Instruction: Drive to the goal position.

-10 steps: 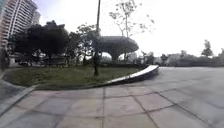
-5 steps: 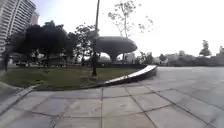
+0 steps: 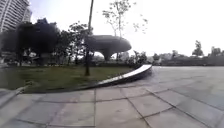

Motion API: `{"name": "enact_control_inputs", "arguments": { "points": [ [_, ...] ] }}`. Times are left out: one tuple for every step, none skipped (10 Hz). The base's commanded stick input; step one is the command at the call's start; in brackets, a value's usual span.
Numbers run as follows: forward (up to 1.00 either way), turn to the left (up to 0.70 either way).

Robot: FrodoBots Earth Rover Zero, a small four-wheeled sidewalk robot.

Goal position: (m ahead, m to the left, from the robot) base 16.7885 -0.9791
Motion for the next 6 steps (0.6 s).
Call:
{"name": "enact_control_inputs", "arguments": {
  "points": [
    [0.49,-0.45],
    [0.00,-0.70],
    [0.00,-0.70],
    [0.00,-0.70],
    [0.00,-0.70],
    [0.00,-0.70]
  ]
}}
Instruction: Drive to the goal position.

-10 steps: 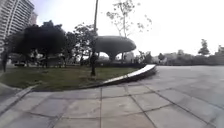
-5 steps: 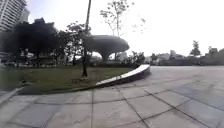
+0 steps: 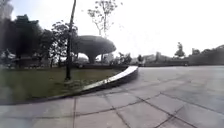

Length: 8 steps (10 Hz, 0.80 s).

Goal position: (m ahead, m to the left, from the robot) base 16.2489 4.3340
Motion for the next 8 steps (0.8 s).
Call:
{"name": "enact_control_inputs", "arguments": {
  "points": [
    [0.00,-0.70],
    [0.00,-0.70],
    [0.00,-0.70],
    [0.00,-0.70],
    [0.00,-0.70],
    [0.00,-0.70],
    [0.00,-0.70],
    [0.00,-0.68]
  ]
}}
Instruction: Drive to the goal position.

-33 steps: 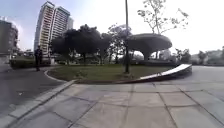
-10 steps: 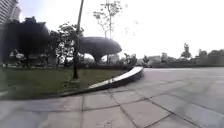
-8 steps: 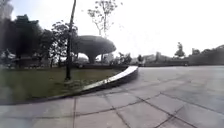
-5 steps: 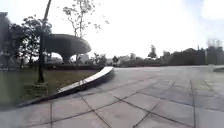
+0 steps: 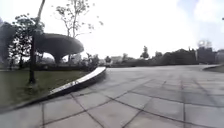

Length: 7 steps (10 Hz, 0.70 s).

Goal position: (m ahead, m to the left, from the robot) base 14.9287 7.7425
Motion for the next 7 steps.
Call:
{"name": "enact_control_inputs", "arguments": {
  "points": [
    [0.00,-0.40],
    [0.13,0.00],
    [0.70,0.00],
    [0.70,0.00],
    [0.70,-0.34],
    [0.70,-0.35],
    [0.70,-0.35]
  ]
}}
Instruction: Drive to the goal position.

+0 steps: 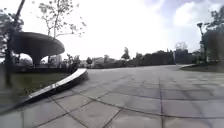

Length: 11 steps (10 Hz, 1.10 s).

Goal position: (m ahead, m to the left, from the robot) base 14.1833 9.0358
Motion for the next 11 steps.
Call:
{"name": "enact_control_inputs", "arguments": {
  "points": [
    [0.70,-0.35],
    [0.70,-0.35],
    [0.70,-0.29],
    [0.70,0.00],
    [0.70,0.00],
    [0.70,0.00],
    [0.70,0.00],
    [0.70,0.00],
    [0.70,0.00],
    [0.44,0.00],
    [0.00,0.00]
  ]
}}
